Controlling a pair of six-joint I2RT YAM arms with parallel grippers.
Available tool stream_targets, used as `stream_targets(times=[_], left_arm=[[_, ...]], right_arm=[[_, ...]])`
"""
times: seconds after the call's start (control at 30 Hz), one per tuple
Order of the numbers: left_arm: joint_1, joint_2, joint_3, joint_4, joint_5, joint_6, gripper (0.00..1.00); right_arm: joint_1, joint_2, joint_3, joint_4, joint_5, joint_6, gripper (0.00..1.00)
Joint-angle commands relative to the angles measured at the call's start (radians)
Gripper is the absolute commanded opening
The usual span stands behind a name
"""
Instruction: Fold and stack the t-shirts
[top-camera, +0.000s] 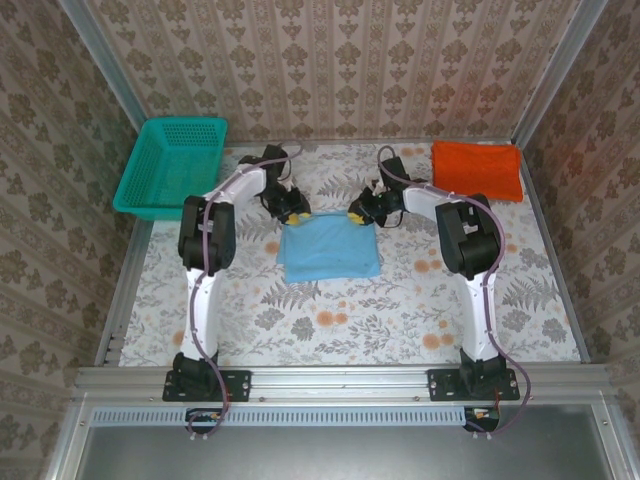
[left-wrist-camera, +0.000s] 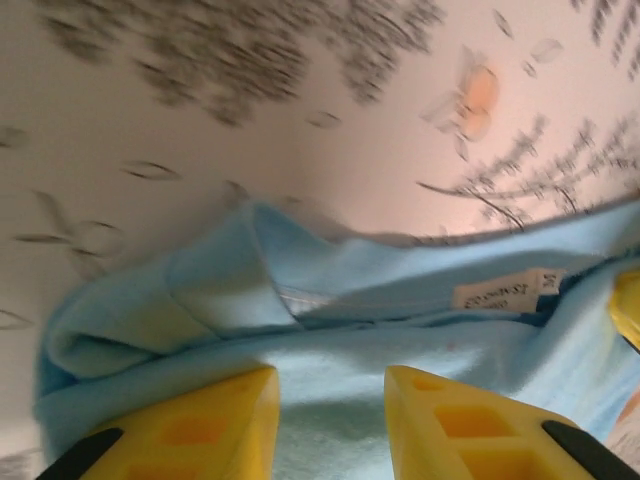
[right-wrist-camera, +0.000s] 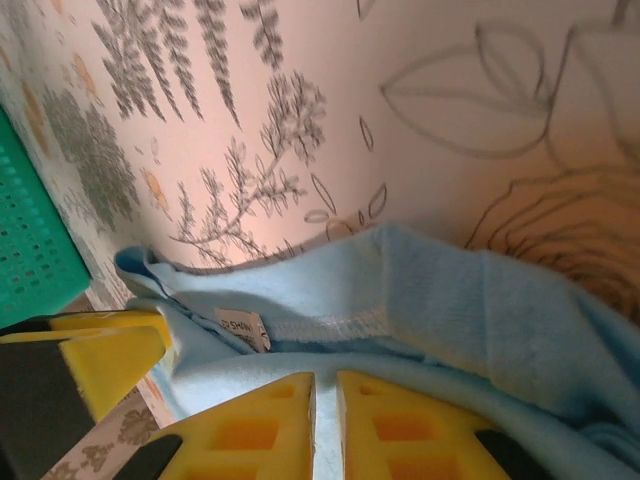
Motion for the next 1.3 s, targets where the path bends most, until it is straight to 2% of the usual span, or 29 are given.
stream_targets(times=[0.0, 0.17, 0.3, 0.47, 0.5, 0.53, 0.57, 0.63, 0.7, 0.87, 1.03, 1.27], left_arm=[[0.041, -0.005, -0.028, 0.034, -0.086, -0.038, 0.34], [0.049, -0.014, -0.003, 0.023, -0.065, -0.01, 0.36], [0.051, -0.08, 0.022, 0.02, -0.044, 0.005, 0.49], [0.049, -0.188, 0.042, 0.011, -0.082, 0.012, 0.73], [0.049, -0.211, 0.036, 0.012, -0.089, 0.02, 0.76], [0.045, -0.238, 0.029, 0.017, -0.093, 0.037, 0.8], [0.039, -0.27, 0.014, 0.024, -0.103, 0.057, 0.86], [0.021, -0.34, -0.026, 0.035, -0.14, 0.105, 0.96], [0.003, -0.41, -0.088, 0.051, -0.178, 0.138, 1.0], [-0.047, -0.598, -0.307, 0.104, -0.303, 0.127, 1.0], [-0.08, -0.74, -0.487, 0.121, -0.411, 0.051, 1.0], [-0.088, -0.885, -0.646, 0.11, -0.465, -0.009, 1.0]], right_arm=[[-0.034, 0.036, 0.02, -0.067, 0.037, 0.019, 0.17], [-0.053, 0.018, 0.038, -0.082, 0.03, 0.002, 0.23], [-0.059, -0.06, 0.023, -0.059, 0.025, -0.004, 0.32], [-0.065, -0.245, -0.11, 0.035, 0.083, -0.006, 0.55], [-0.062, -0.277, -0.131, 0.025, 0.104, -0.026, 0.66], [-0.06, -0.305, -0.149, 0.001, 0.126, -0.061, 0.88], [-0.053, -0.329, -0.162, -0.033, 0.145, -0.101, 0.9], [-0.039, -0.348, -0.175, -0.103, 0.17, -0.173, 0.9], [-0.022, -0.355, -0.185, -0.162, 0.197, -0.226, 0.9], [0.07, -0.318, -0.169, -0.285, 0.325, -0.349, 0.78], [0.12, -0.263, -0.148, -0.356, 0.451, -0.323, 0.71], [0.187, -0.183, -0.125, -0.32, 0.437, -0.337, 0.69]])
